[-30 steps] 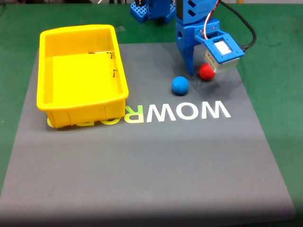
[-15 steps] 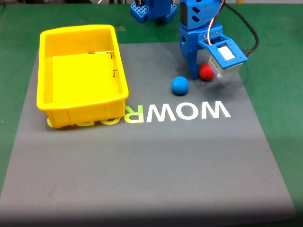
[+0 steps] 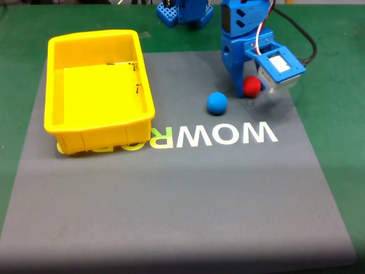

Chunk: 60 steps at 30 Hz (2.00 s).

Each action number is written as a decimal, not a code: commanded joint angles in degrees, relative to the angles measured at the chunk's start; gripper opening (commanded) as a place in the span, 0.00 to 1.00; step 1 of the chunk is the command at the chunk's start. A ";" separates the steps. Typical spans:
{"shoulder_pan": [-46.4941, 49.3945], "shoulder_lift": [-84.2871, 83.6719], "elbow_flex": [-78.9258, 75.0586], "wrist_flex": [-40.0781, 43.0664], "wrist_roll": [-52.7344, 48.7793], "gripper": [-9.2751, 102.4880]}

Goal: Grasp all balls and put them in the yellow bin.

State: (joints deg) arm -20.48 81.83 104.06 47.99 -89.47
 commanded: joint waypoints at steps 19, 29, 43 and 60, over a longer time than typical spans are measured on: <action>0.62 10.99 -9.49 1.32 -0.26 0.08; 12.04 15.73 -17.23 2.29 -5.36 0.08; 39.11 15.91 -17.23 1.93 -14.77 0.08; 48.60 15.12 -16.52 2.37 -17.93 0.10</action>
State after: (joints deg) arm 27.51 94.22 91.32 50.45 -107.23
